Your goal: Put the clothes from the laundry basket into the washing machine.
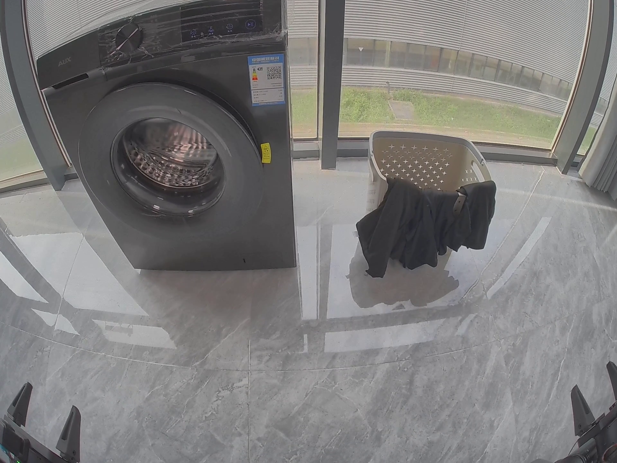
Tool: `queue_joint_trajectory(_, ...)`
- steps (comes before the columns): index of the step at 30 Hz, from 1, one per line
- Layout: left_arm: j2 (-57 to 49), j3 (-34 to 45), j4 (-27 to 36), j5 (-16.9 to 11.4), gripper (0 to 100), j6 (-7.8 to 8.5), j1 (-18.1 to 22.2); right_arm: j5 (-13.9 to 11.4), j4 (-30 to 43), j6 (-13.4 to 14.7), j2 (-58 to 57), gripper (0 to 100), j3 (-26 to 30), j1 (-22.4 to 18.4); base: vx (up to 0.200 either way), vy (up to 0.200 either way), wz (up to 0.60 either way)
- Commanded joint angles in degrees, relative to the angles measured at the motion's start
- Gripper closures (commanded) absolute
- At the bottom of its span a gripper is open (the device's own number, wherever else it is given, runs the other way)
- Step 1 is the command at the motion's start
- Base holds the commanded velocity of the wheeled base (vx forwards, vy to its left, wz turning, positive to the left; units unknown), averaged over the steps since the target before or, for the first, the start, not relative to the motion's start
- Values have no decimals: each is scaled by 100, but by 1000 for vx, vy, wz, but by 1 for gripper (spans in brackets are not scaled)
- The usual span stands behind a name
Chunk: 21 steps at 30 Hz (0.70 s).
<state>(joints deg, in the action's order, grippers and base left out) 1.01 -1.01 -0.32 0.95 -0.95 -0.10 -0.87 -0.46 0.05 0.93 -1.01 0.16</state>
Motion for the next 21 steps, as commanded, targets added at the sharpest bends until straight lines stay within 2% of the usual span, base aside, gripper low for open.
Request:
queue_joint_trajectory(1,-92,92,-3,2,0,-2,1,-1,-6,-5,-93,0,101,2,200,0,0)
queue_joint_trajectory(21,-92,92,-3,-7,0,7,1,-1,-6,-5,-93,0,101,2,200,0,0)
